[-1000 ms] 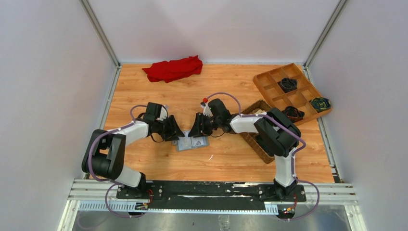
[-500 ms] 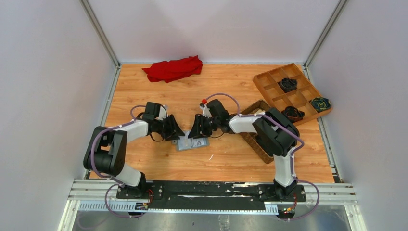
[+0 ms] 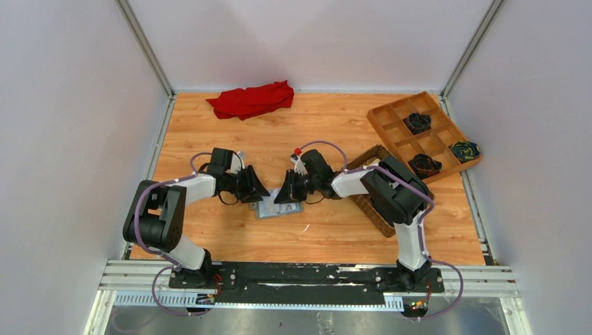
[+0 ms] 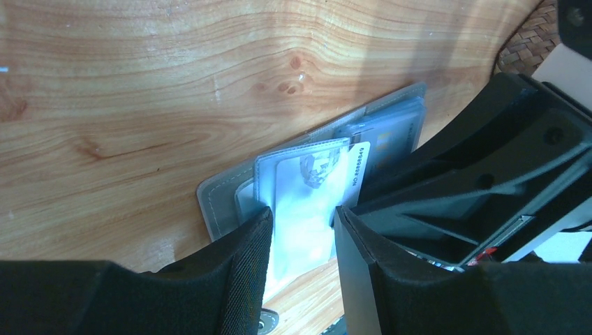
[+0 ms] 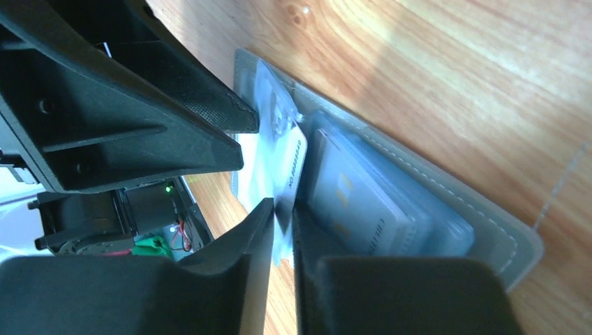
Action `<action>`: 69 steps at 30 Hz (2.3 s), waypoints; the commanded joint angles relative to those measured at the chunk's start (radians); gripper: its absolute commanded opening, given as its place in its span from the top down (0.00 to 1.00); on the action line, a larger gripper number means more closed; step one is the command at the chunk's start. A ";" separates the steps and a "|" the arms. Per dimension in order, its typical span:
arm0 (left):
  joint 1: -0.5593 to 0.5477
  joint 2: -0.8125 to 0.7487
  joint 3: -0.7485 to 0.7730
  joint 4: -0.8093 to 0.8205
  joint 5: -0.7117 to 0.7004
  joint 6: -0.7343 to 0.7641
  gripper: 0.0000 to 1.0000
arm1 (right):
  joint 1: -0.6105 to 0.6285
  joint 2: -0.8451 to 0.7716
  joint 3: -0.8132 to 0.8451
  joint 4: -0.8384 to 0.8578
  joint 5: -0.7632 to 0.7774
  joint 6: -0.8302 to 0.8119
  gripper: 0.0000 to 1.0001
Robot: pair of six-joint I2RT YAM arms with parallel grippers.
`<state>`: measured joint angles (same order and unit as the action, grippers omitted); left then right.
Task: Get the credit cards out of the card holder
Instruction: Remove the credit card from the card holder, then place the credit card in the storage box.
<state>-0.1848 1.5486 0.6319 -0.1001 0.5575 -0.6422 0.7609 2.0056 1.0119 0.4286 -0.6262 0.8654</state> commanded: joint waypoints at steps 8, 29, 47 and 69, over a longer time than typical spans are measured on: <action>0.008 0.050 -0.054 -0.082 -0.136 0.064 0.55 | -0.018 -0.004 -0.079 0.044 0.025 0.046 1.00; 0.021 0.021 -0.036 -0.117 -0.141 0.075 0.55 | -0.146 -0.182 -0.130 -0.211 -0.017 -0.193 1.00; 0.019 -0.152 0.112 -0.294 -0.151 0.103 0.54 | -0.508 -0.678 0.060 -1.063 0.177 -0.856 1.00; 0.019 -0.115 0.212 -0.344 -0.122 0.133 0.53 | -0.628 -0.945 -0.123 -1.005 0.953 -1.181 1.00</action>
<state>-0.1722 1.4132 0.8238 -0.4412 0.4183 -0.5190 0.1440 1.0325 0.9108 -0.6090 0.2146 -0.2333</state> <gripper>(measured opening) 0.468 0.008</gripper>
